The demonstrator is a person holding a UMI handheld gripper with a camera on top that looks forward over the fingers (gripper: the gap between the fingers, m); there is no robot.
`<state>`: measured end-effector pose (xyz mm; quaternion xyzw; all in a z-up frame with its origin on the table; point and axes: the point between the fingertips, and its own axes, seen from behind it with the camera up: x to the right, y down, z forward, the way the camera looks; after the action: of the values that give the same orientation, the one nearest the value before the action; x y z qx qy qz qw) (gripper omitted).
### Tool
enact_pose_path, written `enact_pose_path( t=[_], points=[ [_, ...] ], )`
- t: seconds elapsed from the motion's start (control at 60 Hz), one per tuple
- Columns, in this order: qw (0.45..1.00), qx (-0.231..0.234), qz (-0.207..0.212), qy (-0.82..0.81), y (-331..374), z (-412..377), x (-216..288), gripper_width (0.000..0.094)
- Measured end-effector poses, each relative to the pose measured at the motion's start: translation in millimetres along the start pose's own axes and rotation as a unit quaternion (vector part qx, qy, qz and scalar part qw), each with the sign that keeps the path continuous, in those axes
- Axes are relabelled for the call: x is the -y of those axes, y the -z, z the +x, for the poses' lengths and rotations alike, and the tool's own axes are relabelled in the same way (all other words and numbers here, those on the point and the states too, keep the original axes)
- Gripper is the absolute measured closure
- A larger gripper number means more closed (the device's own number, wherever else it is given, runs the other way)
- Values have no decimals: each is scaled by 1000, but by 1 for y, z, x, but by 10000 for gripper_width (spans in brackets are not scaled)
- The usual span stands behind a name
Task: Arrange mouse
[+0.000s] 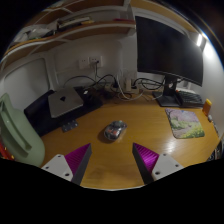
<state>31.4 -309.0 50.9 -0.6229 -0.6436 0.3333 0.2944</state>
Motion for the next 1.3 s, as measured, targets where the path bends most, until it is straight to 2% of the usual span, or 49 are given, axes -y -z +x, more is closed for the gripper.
enact_pose_path(
  t=[0.517,0.933,1.05,1.1,1.3],
  points=[
    [1000,-4,-14,-18,-118,-2,14,78],
    [1000,17,-16,-6,-153,-18,37,89],
    [1000,10,-15,10,-156,-13,37,216],
    [1000,-2,-14,16,-158,-5,37,456],
    [1000,5,-22,-1,-144,8,52,543]
  ],
)
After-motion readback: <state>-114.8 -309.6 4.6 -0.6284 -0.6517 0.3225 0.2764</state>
